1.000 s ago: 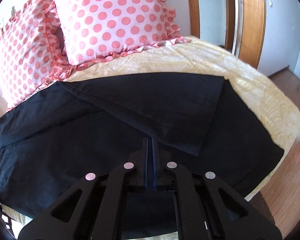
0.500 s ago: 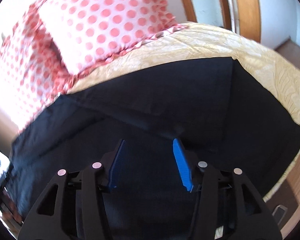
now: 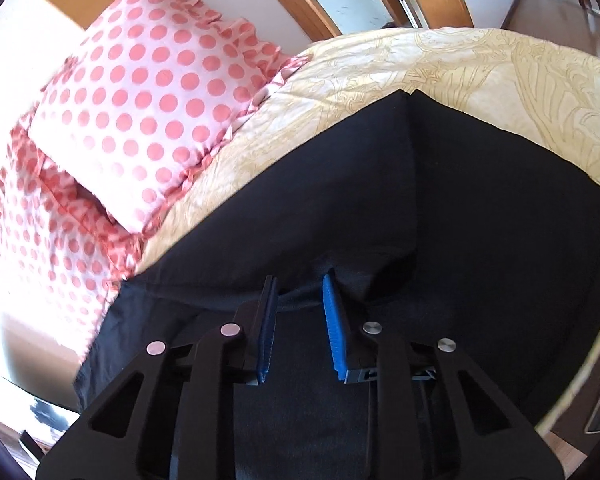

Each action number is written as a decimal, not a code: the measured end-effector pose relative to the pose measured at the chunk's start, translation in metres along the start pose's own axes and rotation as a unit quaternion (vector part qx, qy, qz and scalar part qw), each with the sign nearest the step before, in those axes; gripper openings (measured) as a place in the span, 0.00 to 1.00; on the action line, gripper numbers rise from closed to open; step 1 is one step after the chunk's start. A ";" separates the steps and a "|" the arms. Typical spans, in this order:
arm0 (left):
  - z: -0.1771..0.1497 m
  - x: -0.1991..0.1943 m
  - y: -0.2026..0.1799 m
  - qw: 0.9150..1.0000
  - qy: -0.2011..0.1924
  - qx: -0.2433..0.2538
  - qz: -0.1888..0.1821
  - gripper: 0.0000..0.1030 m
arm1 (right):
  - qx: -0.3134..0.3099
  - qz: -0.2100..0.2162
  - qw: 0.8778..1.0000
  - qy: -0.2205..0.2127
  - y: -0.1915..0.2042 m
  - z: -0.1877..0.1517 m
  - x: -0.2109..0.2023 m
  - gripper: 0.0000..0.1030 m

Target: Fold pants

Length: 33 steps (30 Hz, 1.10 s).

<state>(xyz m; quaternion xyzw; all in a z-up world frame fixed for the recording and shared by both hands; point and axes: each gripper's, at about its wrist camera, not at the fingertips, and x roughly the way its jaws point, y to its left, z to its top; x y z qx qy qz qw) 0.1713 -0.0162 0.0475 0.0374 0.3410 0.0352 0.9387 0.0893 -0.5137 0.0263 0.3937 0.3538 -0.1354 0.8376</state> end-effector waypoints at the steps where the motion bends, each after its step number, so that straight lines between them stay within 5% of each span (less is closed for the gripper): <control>1: 0.000 0.000 0.000 1.000 0.000 -0.001 -0.001 0.98 | 0.004 0.009 1.000 0.010 0.000 -0.004 0.000 0.25; 6: 0.001 0.005 -0.001 1.000 0.013 0.004 -0.001 0.98 | 0.023 0.024 0.999 0.028 -0.002 -0.008 -0.002 0.25; 13: 0.000 0.002 0.002 1.000 0.005 -0.004 -0.001 0.98 | 0.018 -0.011 1.000 -0.017 0.004 0.017 0.016 0.25; 19: 0.001 0.005 0.004 1.000 0.014 -0.012 -0.007 0.98 | 0.122 0.062 0.991 0.011 -0.025 0.010 0.009 0.26; 24: 0.001 0.005 0.000 1.000 0.017 0.000 -0.003 0.98 | 0.148 0.068 0.987 0.012 -0.034 0.011 0.004 0.27; 33: 0.001 0.005 0.004 1.000 0.015 -0.004 -0.002 0.98 | 0.171 0.077 0.982 -0.014 -0.036 0.013 -0.005 0.48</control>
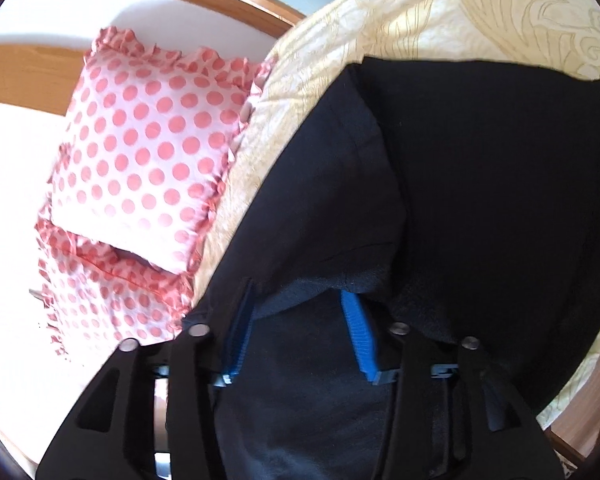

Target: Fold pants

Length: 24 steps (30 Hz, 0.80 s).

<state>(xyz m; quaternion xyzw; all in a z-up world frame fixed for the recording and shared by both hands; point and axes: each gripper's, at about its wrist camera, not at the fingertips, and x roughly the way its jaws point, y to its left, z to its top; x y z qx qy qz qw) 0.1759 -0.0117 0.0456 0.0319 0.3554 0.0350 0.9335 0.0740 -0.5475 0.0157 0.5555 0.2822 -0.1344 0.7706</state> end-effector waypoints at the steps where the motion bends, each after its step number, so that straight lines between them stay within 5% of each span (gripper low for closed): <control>1: 0.000 0.000 0.000 1.000 0.001 0.000 -0.001 0.98 | -0.007 -0.005 1.000 -0.007 0.001 0.001 0.001 0.47; 5: 0.000 -0.001 0.000 1.000 -0.002 -0.003 0.000 0.98 | -0.011 -0.028 0.999 -0.021 0.000 0.002 0.005 0.34; 9: 0.000 -0.001 0.002 1.000 -0.001 -0.007 -0.001 0.98 | 0.000 -0.036 0.999 -0.019 -0.016 0.006 0.005 0.00; 12: 0.000 0.000 0.001 1.000 0.002 -0.007 -0.002 0.98 | -0.019 -0.034 0.999 -0.023 -0.019 0.005 -0.001 0.00; 17: 0.000 0.001 0.001 1.000 0.003 -0.003 0.000 0.98 | 0.026 -0.009 0.999 0.029 -0.027 -0.006 -0.009 0.06; 24: 0.000 -0.002 0.000 1.000 -0.004 -0.003 0.003 0.98 | 0.035 -0.005 0.999 -0.002 -0.010 -0.009 -0.013 0.50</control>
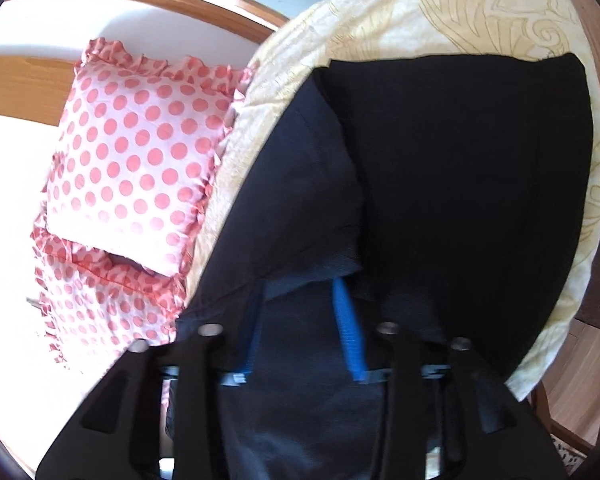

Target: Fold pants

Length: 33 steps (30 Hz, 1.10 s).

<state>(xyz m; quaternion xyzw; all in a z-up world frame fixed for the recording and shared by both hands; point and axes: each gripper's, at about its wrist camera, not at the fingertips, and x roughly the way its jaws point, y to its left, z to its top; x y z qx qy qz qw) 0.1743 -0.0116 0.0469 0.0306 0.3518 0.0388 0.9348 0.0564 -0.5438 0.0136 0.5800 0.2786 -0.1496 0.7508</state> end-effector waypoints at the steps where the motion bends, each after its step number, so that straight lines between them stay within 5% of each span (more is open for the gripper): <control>1: 0.000 0.000 0.001 1.000 -0.001 -0.002 -0.002 0.98 | 0.007 -0.007 1.000 -0.011 0.002 0.000 0.002 0.50; 5: 0.000 0.000 0.004 1.000 0.001 -0.010 -0.014 0.98 | 0.012 -0.032 0.998 -0.043 0.007 0.003 0.010 0.41; 7: 0.000 0.000 0.007 1.000 0.002 -0.017 -0.023 0.98 | 0.011 -0.046 0.997 -0.053 0.002 0.008 0.015 0.16; 9: 0.000 0.001 0.009 0.999 0.004 -0.025 -0.029 0.98 | 0.009 -0.044 0.997 -0.057 -0.004 0.012 0.018 0.05; 20: -0.001 -0.005 0.012 0.999 -0.011 -0.037 -0.037 0.98 | -0.094 -0.012 0.984 -0.152 -0.024 0.019 -0.062 0.03; 29: 0.016 -0.034 0.024 0.997 -0.062 0.006 -0.037 0.98 | -0.093 -0.033 0.986 -0.134 -0.063 0.004 -0.068 0.03; 33: 0.046 -0.042 0.061 0.991 -0.135 0.012 -0.016 0.98 | -0.119 -0.037 0.983 -0.132 -0.058 0.003 -0.064 0.03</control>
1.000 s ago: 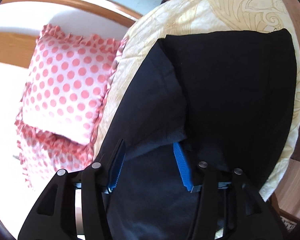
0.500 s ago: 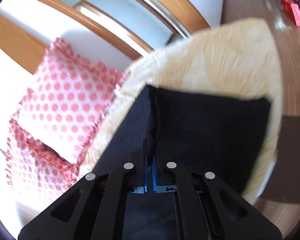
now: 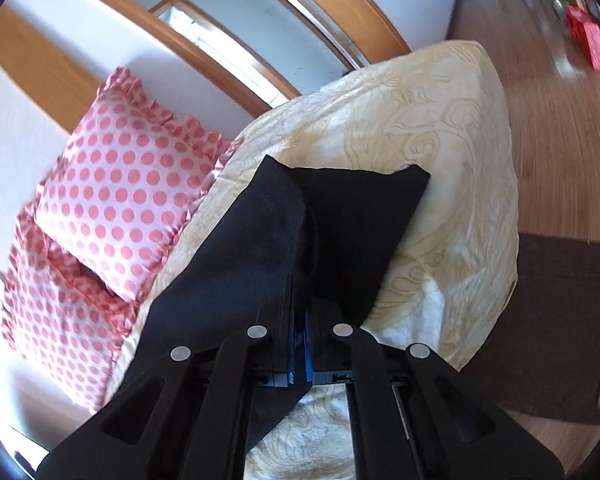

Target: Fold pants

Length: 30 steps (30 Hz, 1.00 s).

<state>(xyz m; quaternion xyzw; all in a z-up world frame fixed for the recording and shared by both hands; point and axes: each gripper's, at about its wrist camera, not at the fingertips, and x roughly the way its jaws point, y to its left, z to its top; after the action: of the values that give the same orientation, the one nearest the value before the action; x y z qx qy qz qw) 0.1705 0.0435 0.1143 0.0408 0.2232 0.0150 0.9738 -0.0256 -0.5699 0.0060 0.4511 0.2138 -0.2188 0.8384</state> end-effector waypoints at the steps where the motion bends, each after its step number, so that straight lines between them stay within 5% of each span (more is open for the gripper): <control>1: 0.010 0.009 0.010 1.000 0.011 0.005 0.014 0.98 | -0.002 0.001 1.000 0.000 0.000 0.000 0.001 0.03; 5: 0.040 0.067 0.046 0.994 0.093 -0.043 0.036 0.98 | -0.014 0.001 1.000 -0.001 0.000 -0.001 -0.002 0.03; 9: 0.056 0.139 0.076 0.976 0.171 -0.116 0.061 0.97 | -0.021 -0.003 1.000 -0.001 0.001 0.000 -0.002 0.03; 13: 0.060 0.195 0.083 0.962 0.221 -0.144 0.074 0.79 | -0.029 -0.007 1.000 0.000 0.003 0.001 -0.002 0.03; 18: 0.055 0.226 0.091 0.947 0.254 -0.183 0.077 0.70 | -0.038 -0.009 0.999 0.004 0.004 0.002 -0.001 0.03; 20: 0.049 0.234 0.096 0.940 0.268 -0.196 0.076 0.54 | -0.041 -0.011 0.999 0.005 0.005 0.003 0.000 0.03; 22: 0.041 0.240 0.102 0.931 0.283 -0.219 0.068 0.24 | -0.041 -0.011 0.999 0.006 0.005 0.003 0.000 0.03; 25: 0.035 0.233 0.116 0.923 0.273 -0.266 0.053 0.14 | -0.041 -0.011 0.999 0.006 0.006 0.002 0.000 0.03; 30: 0.046 0.194 0.118 0.939 0.225 -0.257 0.047 0.11 | -0.043 -0.009 0.999 0.010 0.007 0.004 0.002 0.04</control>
<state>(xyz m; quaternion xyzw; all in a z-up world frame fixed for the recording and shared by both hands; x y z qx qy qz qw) 0.3636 0.1665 0.0813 -0.2050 0.4226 0.1265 0.8737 -0.0190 -0.5704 0.0115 0.4152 0.2355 -0.2126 0.8526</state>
